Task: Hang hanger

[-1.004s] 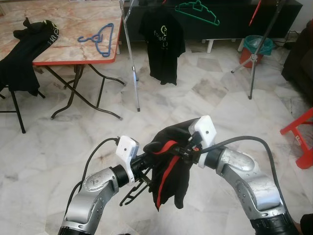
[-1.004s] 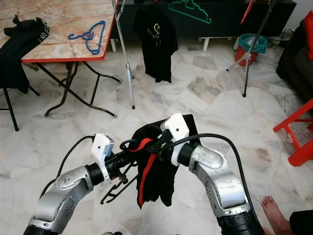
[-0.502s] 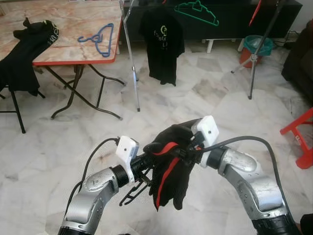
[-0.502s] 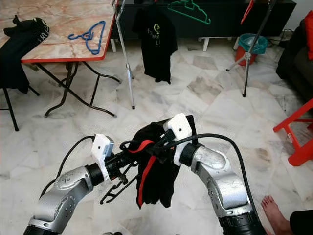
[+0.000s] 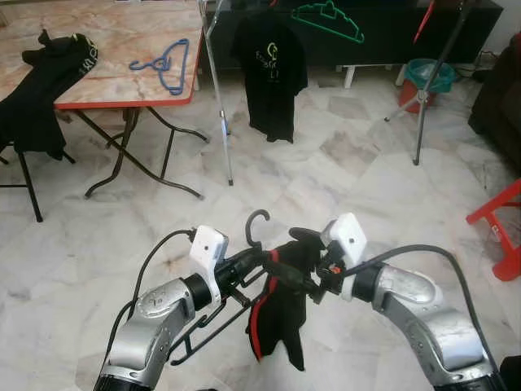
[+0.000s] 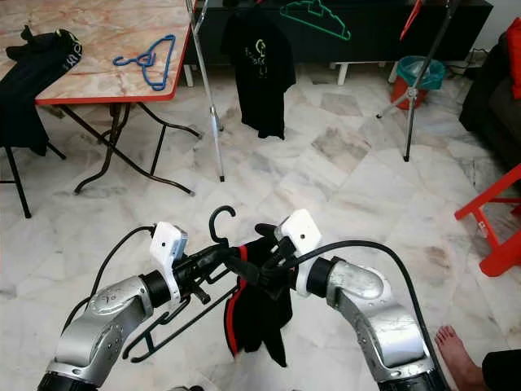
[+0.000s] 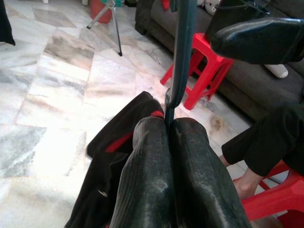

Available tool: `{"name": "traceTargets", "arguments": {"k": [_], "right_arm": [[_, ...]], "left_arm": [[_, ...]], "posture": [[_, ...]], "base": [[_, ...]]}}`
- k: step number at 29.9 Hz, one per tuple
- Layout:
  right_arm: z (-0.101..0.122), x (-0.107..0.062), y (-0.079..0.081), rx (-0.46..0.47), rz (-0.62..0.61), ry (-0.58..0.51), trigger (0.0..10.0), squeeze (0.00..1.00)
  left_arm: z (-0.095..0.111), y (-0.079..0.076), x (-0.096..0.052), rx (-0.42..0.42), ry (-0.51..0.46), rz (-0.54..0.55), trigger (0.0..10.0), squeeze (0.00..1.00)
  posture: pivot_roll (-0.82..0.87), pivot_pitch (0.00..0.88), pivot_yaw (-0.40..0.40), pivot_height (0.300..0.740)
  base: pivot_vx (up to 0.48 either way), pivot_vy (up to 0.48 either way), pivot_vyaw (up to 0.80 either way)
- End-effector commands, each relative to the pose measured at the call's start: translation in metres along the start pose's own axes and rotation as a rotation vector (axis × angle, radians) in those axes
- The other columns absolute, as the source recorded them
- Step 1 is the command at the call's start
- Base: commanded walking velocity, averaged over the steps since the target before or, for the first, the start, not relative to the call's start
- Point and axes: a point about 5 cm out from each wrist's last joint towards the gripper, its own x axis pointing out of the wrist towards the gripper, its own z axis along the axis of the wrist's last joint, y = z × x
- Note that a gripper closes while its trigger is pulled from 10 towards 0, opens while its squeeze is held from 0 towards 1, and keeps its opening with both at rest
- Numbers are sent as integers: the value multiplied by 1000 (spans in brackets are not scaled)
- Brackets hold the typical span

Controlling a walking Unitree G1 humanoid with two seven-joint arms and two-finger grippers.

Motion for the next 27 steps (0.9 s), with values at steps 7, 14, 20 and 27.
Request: {"name": "traceTargets", "arguments": {"k": [7, 14, 20, 27], "right_arm": [[7, -2, -1, -29, -7, -17, 10000, 0], [17, -16, -19, -107, -36, -34, 10000, 0], [25, -41, -35, -241, 64, -25, 10000, 0], [13, -54, -47, -247, 163, 103, 10000, 0]], "left_arm": [[5, -3, 3, -3, -47, -5, 10000, 0], [7, -4, 3, -24, -67, -23, 10000, 0], [6, -7, 1, -13, -41, -68, 10000, 0], [6, -14, -11, -8, -7, -193, 10000, 0]], "posture": [[31, 119, -13, 740], [18, 116, -18, 740], [9, 116, -22, 740], [14, 120, -31, 740]], "base": [[0, 0, 0], [0, 0, 0], [0, 0, 0], [0, 0, 0]]}}
